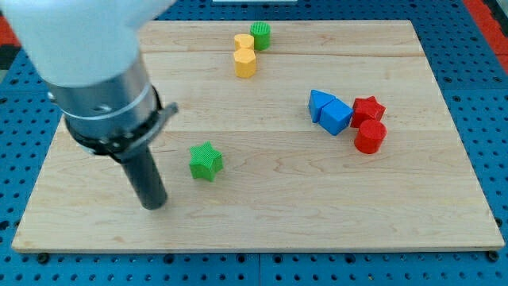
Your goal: Place your arm below the green star
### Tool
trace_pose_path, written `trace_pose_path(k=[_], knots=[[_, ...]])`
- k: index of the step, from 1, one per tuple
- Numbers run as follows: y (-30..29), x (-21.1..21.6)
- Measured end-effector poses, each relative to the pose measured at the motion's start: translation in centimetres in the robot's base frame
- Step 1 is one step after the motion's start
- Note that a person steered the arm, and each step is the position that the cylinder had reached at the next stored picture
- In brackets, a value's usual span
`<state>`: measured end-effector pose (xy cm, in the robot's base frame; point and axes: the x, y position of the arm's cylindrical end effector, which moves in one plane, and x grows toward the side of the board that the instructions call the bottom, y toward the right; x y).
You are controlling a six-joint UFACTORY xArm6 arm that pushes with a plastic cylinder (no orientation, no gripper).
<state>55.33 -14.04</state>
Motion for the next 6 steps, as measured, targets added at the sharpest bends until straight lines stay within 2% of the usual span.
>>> trace_pose_path(k=[1,3,4,5,6], knots=[[-0.5,-1.7],[-2.0,-2.3],[-3.9,-0.3],[-4.3,3.5],[1.7,4.0]])
